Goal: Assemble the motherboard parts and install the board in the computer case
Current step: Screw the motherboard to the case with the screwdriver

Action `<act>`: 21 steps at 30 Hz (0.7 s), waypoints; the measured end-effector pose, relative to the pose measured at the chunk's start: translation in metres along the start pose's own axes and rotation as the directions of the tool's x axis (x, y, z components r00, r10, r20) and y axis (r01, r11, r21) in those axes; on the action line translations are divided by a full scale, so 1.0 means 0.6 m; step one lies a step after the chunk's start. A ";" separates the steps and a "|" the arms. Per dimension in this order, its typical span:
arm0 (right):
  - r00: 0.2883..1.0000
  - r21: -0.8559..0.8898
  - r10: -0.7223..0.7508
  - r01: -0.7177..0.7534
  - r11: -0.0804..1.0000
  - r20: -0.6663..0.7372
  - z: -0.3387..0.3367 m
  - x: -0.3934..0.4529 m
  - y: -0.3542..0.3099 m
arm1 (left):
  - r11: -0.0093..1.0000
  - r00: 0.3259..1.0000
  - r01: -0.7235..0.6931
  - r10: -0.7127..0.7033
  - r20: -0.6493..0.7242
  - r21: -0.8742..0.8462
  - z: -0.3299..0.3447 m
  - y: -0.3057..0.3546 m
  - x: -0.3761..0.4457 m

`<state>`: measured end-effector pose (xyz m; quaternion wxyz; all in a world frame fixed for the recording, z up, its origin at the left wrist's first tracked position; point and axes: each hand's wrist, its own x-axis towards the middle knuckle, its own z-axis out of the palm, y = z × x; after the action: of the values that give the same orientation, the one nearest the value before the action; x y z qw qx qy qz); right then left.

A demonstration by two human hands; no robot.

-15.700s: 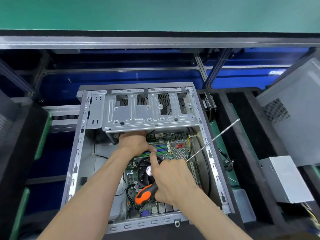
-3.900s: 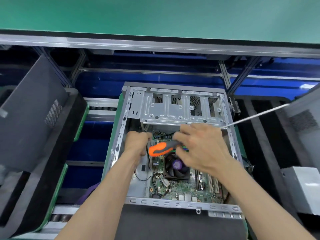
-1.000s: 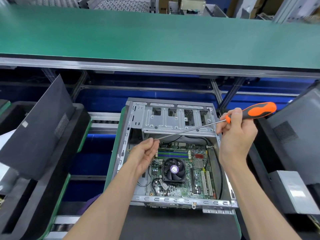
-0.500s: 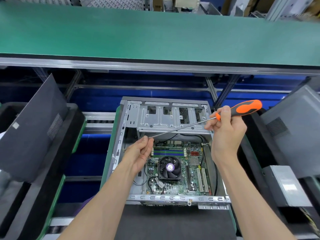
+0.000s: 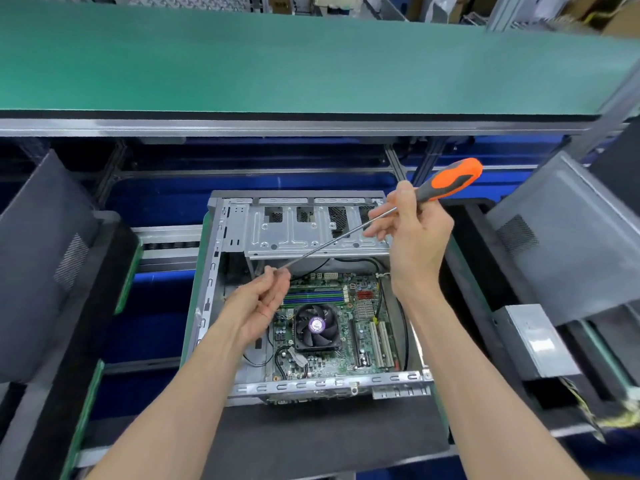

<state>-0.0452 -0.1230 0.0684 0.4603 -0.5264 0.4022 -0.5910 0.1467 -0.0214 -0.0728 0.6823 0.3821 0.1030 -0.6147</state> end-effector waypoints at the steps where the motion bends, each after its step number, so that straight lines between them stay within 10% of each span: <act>1: 1.000 -0.009 -0.019 0.020 1.000 0.008 0.001 0.001 -0.002 | 0.999 1.000 0.001 0.000 -0.002 0.051 0.000 0.001 -0.004; 8: 0.968 -0.184 -0.137 0.176 0.967 0.210 0.039 -0.020 0.013 | 0.730 0.818 0.012 0.386 -0.427 0.683 -0.019 0.004 0.011; 13: 0.904 -0.265 -0.173 0.290 0.919 0.390 0.075 -0.061 0.039 | 0.360 0.812 0.117 0.502 -0.298 0.926 -0.032 -0.004 0.028; 21: 0.874 -0.266 -0.193 0.335 0.904 0.446 0.101 -0.066 0.042 | 0.247 0.853 0.155 0.455 -0.255 0.957 -0.041 -0.026 0.036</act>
<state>0.0192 -0.0907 0.0416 0.3515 -0.7591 0.3145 -0.4486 0.1455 -0.0213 -0.1088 0.3149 0.8641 -0.1617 -0.3577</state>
